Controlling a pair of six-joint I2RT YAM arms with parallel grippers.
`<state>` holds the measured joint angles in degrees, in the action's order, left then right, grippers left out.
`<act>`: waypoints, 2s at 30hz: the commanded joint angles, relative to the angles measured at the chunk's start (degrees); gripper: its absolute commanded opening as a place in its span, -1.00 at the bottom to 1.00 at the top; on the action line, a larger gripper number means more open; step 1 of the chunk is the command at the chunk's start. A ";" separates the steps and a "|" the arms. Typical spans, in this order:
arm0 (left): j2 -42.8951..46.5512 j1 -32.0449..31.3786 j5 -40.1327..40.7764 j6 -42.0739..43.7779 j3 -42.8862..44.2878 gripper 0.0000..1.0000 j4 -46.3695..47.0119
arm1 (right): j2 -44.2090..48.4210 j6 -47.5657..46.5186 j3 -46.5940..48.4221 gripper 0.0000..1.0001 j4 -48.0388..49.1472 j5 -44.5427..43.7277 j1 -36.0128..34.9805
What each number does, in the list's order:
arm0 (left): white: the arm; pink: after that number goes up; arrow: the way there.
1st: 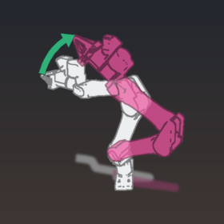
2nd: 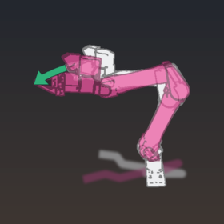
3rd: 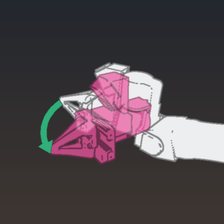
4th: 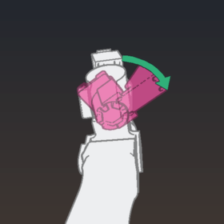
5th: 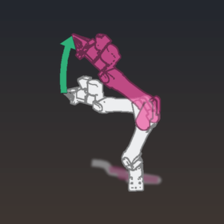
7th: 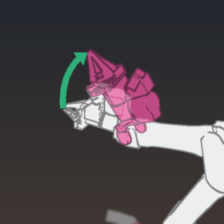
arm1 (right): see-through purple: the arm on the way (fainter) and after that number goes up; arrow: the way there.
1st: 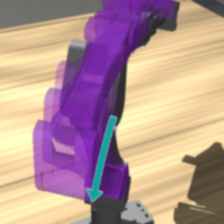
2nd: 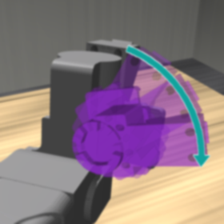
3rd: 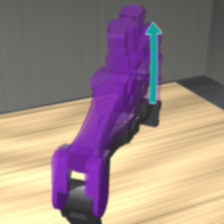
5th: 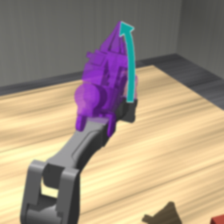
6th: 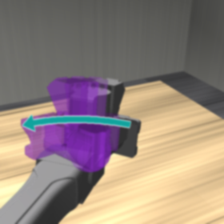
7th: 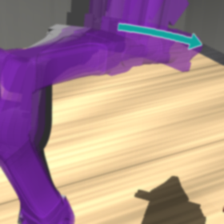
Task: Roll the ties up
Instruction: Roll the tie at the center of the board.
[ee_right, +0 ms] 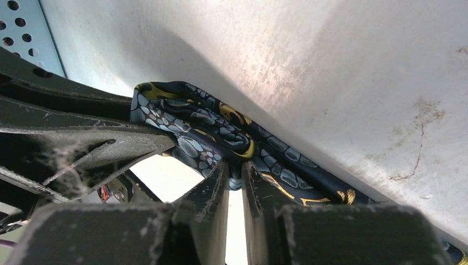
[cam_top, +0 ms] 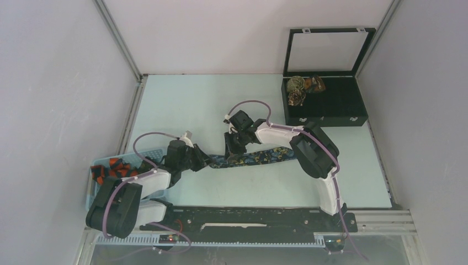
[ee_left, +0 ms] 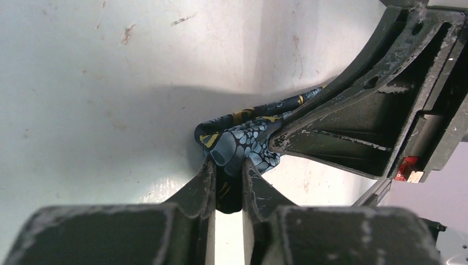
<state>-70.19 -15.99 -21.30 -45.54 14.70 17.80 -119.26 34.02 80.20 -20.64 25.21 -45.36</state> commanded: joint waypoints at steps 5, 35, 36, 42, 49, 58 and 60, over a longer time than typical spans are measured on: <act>2.46 -0.88 0.49 0.45 0.75 -0.94 -1.10 | 2.38 -0.86 2.32 -0.59 -1.95 -1.70 -0.51; 11.83 -5.41 14.25 8.65 12.20 -1.00 -28.85 | -0.68 3.42 4.67 -0.87 2.39 -1.60 -3.88; 11.83 -5.56 14.39 8.71 12.54 -1.00 -29.22 | -1.07 3.42 4.88 -0.88 2.41 -1.57 -3.89; 11.46 -6.63 15.32 9.58 14.59 -1.00 -31.64 | -2.76 4.03 5.13 -0.88 3.59 -0.51 -4.19; 10.09 -7.79 17.00 11.45 17.32 -1.00 -35.07 | -2.91 4.99 6.08 -0.88 4.47 0.60 -4.96; 8.02 -10.63 20.22 12.68 21.16 -1.00 -39.15 | -4.91 6.39 8.39 -0.88 6.64 3.42 -5.78; 6.58 -11.29 20.71 12.51 22.10 -1.00 -39.74 | -4.70 6.29 8.20 -0.88 6.83 3.74 -5.74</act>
<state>-61.67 -25.82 -2.33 -34.02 33.76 -20.88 -123.63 39.27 85.95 -17.15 26.24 -50.52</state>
